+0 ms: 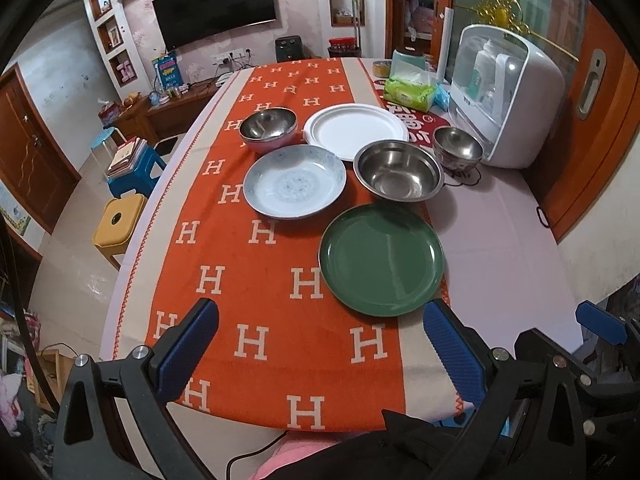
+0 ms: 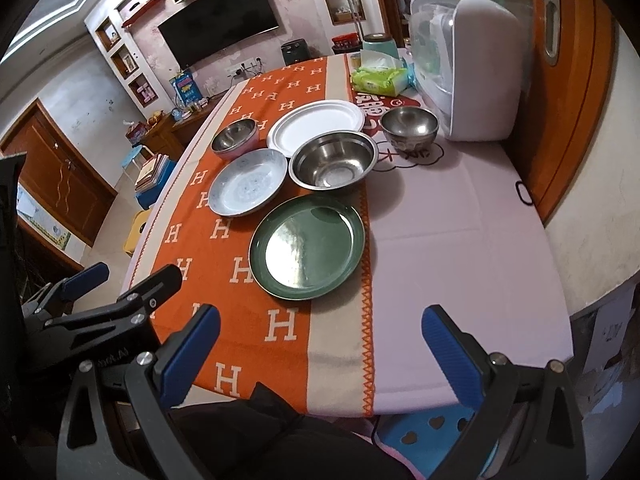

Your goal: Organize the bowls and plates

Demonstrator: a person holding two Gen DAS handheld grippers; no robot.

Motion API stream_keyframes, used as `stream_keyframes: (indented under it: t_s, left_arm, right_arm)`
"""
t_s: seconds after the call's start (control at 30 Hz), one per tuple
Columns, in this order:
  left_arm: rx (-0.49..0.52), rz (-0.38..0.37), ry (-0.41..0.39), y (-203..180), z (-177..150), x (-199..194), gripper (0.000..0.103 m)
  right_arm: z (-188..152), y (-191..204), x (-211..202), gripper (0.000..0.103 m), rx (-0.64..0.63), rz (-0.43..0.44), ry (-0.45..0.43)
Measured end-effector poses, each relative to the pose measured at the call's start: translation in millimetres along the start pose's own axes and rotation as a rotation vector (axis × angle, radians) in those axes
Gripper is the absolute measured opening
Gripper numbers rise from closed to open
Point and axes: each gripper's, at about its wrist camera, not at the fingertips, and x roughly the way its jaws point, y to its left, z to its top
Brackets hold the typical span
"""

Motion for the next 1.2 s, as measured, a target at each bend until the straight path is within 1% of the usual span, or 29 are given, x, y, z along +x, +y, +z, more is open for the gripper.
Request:
stream_keyframes:
  t_s: [0.23,0.33,0.43,0.63,0.77,0.9,1.0,1.2]
  left_arm:
    - [0.029,-0.005,0.037,2.9,6.6,11.3,0.102]
    - [0.032,-0.008,0.042,7.7,13.9,16.8,0.102]
    - [0.037,-0.016,0.064,12.7,23.0,24.8,0.102]
    - [0.09,-0.008,0.088,18.7,46.2,37.7,0.102]
    - [0.095,-0.035,0.084,28.7,72.1,41.5,0.102]
    - [0.11,-0.01,0.06,36.6,98.6,45.0,0.102]
    - [0.114,-0.008,0.057,43.6,120.6,49.9,0.102]
    - [0.14,-0.031,0.042,53.2,163.5,58.2,0.102]
  right_arm:
    - [3.9,-4.0,10.4,0.101,0.063,0.005,0.029]
    - [9.4,-6.4,13.8,0.101,0.091,0.001,0.025]
    - [18.7,-8.4,18.5,0.101,0.114,-0.007,0.015]
    - [42.6,-6.7,25.9,0.101,0.129,0.015,-0.01]
    - [61.5,-2.9,33.0,0.101,0.122,0.036,-0.022]
    - [79.3,-0.1,40.2,0.101,0.121,0.058,-0.026]
    - [95.0,3.0,43.4,0.101,0.112,0.075,-0.036]
    - [133.8,3.4,44.2,0.101,0.148,0.098,-0.114]
